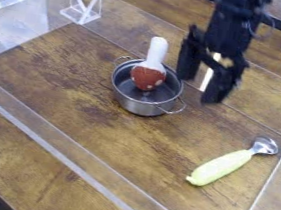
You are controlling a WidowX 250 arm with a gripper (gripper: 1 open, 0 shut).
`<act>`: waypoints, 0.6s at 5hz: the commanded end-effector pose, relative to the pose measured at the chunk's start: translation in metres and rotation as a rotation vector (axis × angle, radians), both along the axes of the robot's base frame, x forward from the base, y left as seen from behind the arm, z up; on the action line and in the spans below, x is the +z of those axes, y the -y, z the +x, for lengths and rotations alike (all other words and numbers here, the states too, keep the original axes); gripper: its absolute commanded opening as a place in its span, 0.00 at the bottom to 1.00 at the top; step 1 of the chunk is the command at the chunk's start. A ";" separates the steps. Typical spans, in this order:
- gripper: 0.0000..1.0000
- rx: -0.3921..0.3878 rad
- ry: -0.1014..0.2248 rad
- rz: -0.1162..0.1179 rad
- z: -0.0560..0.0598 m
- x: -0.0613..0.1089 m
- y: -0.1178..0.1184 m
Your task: Move the green spoon to the right
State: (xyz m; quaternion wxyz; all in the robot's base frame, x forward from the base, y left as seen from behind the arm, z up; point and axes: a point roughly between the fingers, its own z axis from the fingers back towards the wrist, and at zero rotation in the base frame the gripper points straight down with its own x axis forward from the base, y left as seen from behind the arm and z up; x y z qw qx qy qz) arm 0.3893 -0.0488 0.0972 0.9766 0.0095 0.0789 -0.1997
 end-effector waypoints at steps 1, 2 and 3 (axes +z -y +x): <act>1.00 0.069 0.215 -0.029 0.004 0.081 -0.022; 1.00 0.085 0.287 -0.066 0.002 0.078 -0.025; 1.00 0.096 0.336 -0.072 0.005 0.079 -0.027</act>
